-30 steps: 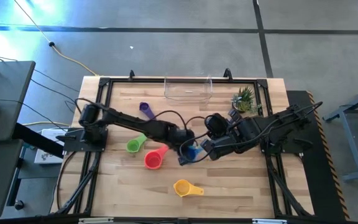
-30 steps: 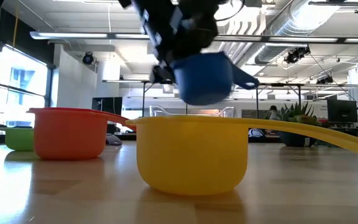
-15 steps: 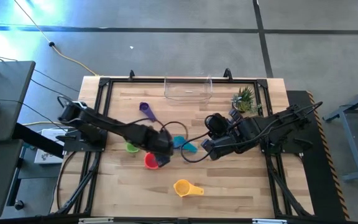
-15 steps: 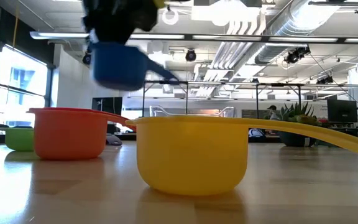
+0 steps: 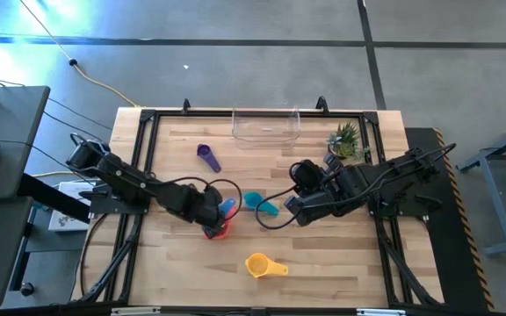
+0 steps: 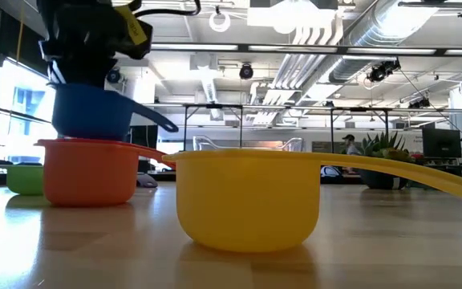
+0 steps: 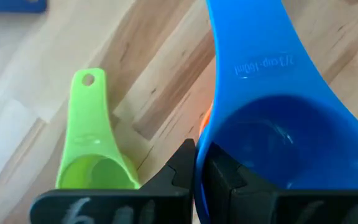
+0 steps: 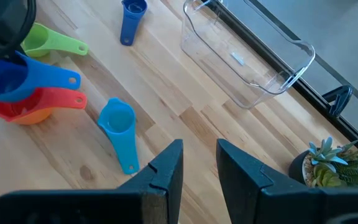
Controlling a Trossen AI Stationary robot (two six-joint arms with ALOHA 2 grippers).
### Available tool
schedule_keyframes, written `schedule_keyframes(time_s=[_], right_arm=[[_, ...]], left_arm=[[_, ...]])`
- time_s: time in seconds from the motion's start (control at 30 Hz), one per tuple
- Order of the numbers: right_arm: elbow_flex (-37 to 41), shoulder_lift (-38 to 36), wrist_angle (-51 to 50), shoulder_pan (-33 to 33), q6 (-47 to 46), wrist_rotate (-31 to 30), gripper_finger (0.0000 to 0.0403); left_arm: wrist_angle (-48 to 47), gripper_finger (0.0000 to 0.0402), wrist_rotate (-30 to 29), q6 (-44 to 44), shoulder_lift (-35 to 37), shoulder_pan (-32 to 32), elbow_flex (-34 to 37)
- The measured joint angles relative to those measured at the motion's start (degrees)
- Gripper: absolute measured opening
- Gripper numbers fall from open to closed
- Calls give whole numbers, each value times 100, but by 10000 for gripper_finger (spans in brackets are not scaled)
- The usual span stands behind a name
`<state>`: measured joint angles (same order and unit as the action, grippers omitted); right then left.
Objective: Nest measuring cups in basket
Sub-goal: Stack the blue measuring cup on top of the red measuring cup
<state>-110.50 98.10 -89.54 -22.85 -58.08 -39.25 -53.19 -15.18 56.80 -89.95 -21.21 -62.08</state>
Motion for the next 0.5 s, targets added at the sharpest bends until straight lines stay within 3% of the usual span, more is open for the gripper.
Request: schedule_keyframes(time_s=[0.5], right_arm=[[0, 0, 0, 0, 2, 3, 89]], left_arm=[[358, 8, 78, -357, -2, 4, 161]])
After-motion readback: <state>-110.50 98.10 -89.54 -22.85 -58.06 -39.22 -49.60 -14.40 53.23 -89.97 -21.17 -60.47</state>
